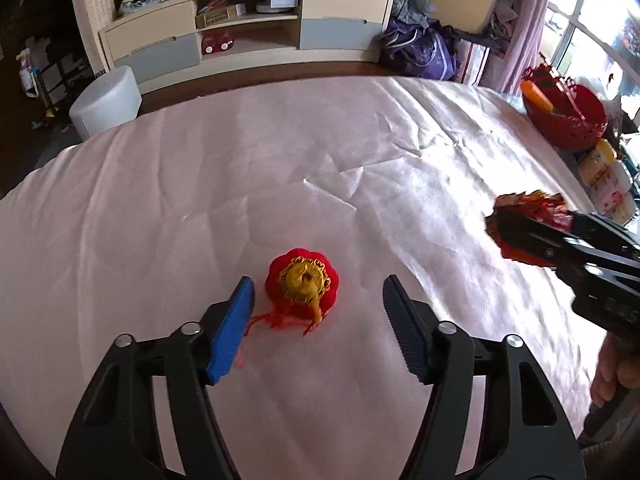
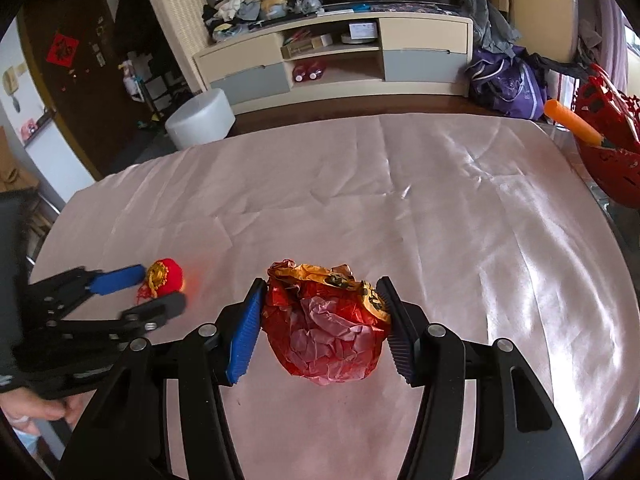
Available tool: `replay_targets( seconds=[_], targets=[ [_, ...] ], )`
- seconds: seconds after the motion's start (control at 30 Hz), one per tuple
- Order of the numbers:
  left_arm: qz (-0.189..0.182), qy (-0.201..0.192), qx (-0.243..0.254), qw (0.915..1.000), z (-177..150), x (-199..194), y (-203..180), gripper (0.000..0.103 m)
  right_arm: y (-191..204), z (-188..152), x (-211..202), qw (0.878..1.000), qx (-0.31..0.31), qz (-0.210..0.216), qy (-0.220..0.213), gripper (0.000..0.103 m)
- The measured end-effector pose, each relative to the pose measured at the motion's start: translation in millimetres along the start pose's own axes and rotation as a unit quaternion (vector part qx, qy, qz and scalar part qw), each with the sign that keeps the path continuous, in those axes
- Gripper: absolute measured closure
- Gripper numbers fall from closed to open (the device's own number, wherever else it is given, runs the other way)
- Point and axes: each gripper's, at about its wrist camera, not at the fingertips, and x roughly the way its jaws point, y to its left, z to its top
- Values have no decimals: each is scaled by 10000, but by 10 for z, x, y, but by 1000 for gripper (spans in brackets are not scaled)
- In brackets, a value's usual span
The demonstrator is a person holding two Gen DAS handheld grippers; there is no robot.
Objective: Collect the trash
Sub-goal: 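Grasp the red foil wrapper with the right tool while the left tool grasps the red-gold ornament, then lower the wrapper and ornament into the bin and open both tools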
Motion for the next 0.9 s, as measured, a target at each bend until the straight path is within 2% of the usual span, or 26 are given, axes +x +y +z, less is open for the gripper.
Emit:
replay_targets(
  seconds=[0.17, 0.23, 0.43, 0.73, 0.9],
  targets=[
    [161, -45, 15, 9999, 39, 118, -27, 55, 18, -16, -44, 9999, -99, -55, -28, 46],
    [206, -66, 33, 9998, 52, 116, -27, 67, -2, -26, -73, 9999, -105, -113, -52, 46],
    [253, -57, 169, 9995, 39, 14, -82, 68, -27, -31, -214, 9996, -91, -236, -111, 46],
    [420, -486, 299, 9975, -159, -875, -176, 68, 141, -104, -784, 9989, -199, -280, -324, 46],
    [374, -697, 299, 9964, -444, -1422, -286, 68, 319, -285, -1187, 9979, -385, -295, -424, 46]
  ],
)
